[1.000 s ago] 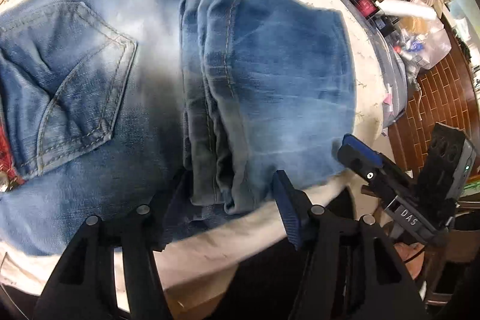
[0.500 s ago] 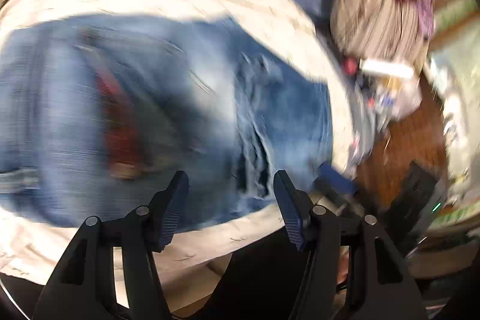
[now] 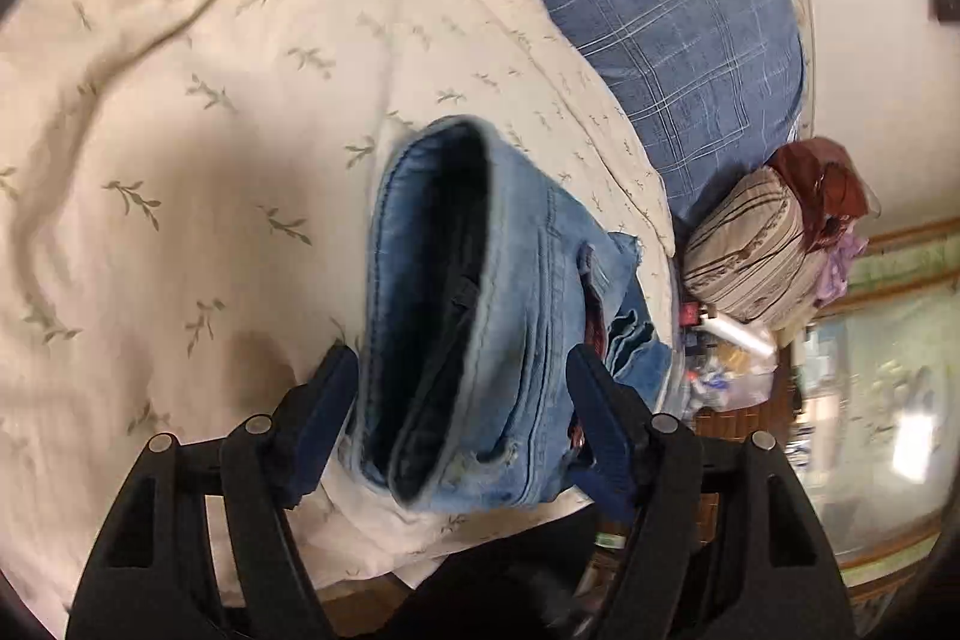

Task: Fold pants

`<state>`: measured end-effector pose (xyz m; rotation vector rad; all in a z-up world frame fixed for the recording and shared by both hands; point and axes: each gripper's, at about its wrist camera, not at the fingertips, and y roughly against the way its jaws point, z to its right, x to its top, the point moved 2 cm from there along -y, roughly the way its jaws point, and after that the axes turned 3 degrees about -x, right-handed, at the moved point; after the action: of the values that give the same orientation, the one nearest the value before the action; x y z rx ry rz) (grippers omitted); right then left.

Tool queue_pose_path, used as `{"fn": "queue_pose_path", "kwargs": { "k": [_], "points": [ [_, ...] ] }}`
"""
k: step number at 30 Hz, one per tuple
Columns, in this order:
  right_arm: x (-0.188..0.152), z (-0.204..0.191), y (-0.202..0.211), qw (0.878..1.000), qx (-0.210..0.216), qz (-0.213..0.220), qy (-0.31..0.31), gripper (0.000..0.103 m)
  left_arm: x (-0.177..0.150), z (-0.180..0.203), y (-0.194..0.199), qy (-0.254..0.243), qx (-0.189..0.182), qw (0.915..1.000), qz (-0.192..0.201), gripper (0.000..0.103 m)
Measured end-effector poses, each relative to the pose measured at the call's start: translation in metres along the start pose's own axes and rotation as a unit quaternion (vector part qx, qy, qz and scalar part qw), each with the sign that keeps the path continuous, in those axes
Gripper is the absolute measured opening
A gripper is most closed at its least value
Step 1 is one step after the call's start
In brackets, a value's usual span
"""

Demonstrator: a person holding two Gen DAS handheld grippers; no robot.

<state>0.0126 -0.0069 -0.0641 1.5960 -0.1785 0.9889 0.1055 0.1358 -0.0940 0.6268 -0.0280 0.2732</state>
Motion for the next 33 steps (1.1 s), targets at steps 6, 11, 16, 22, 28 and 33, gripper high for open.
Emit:
{"fn": "queue_pose_path", "kwargs": {
  "k": [6,11,16,22,28,33],
  "points": [
    [0.006,-0.040,-0.041,0.995,-0.052,-0.018,0.086,0.068,0.010,0.001,-0.022,-0.029,0.001,0.9983,-0.051,0.077],
    [0.005,-0.038,-0.065,0.993,-0.085,-0.029,0.074,0.067,0.014,0.004,-0.032,-0.042,0.007,0.9965,-0.072,0.077],
    [0.003,-0.045,-0.069,0.991,-0.102,-0.030,0.083,0.068,0.018,0.000,-0.028,-0.031,-0.013,0.9961,-0.081,0.077],
    [0.012,-0.034,-0.057,0.998,-0.044,-0.036,0.000,0.068,0.022,0.003,-0.030,-0.018,-0.016,0.9959,-0.087,0.077],
    [0.006,-0.034,-0.054,0.997,-0.066,-0.034,0.027,0.065,0.025,0.007,-0.035,-0.024,0.009,0.9950,-0.097,0.079],
    [-0.005,-0.056,-0.058,0.991,-0.096,-0.032,0.092,0.067,0.022,0.021,-0.048,-0.056,0.042,0.9913,-0.111,0.079]
  ]
}}
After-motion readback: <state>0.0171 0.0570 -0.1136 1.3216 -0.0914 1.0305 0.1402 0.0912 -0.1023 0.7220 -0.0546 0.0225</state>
